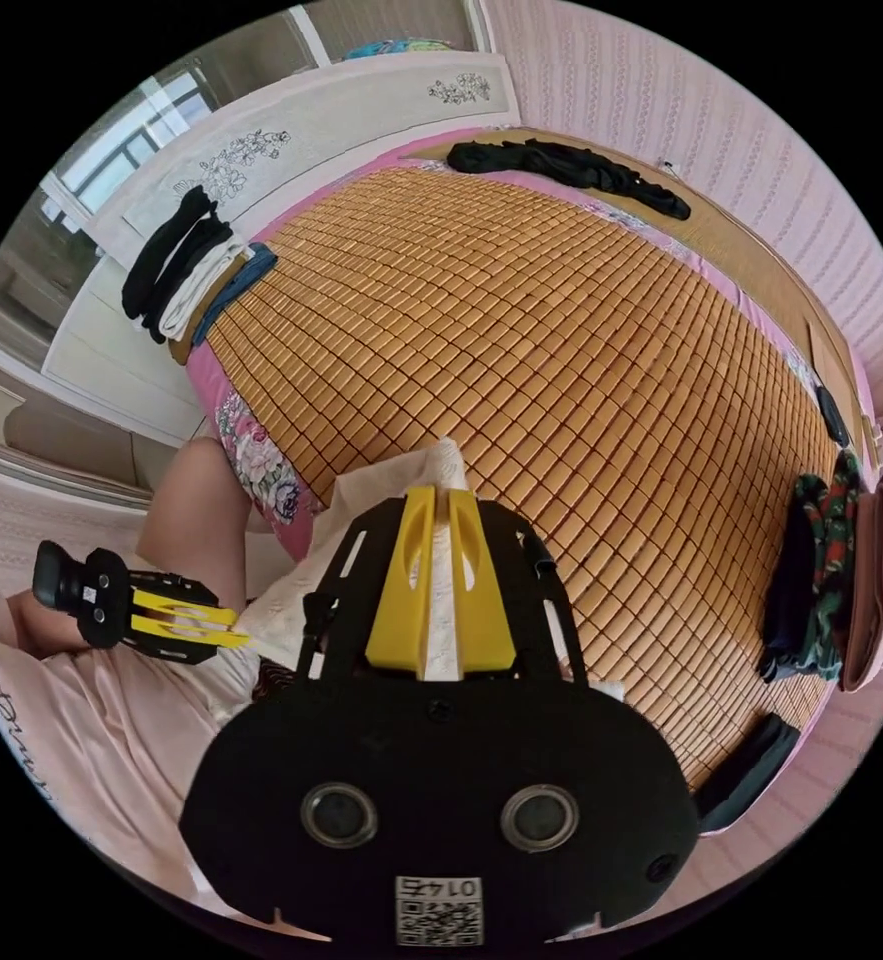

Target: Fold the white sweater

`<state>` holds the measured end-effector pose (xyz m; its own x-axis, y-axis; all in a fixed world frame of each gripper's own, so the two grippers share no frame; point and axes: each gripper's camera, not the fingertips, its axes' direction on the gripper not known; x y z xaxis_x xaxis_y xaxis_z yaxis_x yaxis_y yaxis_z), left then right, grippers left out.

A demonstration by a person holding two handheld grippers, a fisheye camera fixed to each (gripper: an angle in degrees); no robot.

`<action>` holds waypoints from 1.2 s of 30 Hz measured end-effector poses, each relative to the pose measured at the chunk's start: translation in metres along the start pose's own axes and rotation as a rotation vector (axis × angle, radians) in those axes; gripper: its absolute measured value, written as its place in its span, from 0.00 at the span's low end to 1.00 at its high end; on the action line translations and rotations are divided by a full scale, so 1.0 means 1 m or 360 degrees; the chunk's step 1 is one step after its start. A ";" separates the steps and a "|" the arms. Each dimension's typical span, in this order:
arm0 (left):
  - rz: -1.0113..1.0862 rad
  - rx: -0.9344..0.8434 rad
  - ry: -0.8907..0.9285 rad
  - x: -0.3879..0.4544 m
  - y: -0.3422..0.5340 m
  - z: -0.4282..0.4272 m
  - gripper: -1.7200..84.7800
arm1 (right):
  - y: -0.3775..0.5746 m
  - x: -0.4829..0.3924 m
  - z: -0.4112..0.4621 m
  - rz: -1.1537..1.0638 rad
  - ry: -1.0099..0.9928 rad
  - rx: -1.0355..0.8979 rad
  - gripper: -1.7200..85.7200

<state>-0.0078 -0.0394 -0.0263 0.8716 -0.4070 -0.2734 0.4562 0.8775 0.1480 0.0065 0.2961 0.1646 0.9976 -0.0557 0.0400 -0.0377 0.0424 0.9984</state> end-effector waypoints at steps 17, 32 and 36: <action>-0.0165 -0.0315 -0.0132 -0.049 0.003 0.066 0.01 | -0.069 -0.011 0.062 -0.0107 0.0147 -0.0249 0.04; -0.0338 0.0047 -0.0196 -0.078 0.024 -0.013 0.13 | 0.038 0.072 0.037 0.0525 -0.0517 0.0568 0.21; -0.0250 0.0242 -0.0181 -0.095 0.008 -0.026 0.20 | 0.125 0.095 0.052 0.0890 -0.0526 0.0722 0.22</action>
<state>-0.0919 0.0126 -0.0236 0.7985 -0.5688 -0.1971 0.6020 0.7565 0.2556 0.0938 0.2447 0.2950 0.7577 -0.4426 0.4796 -0.6192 -0.2554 0.7425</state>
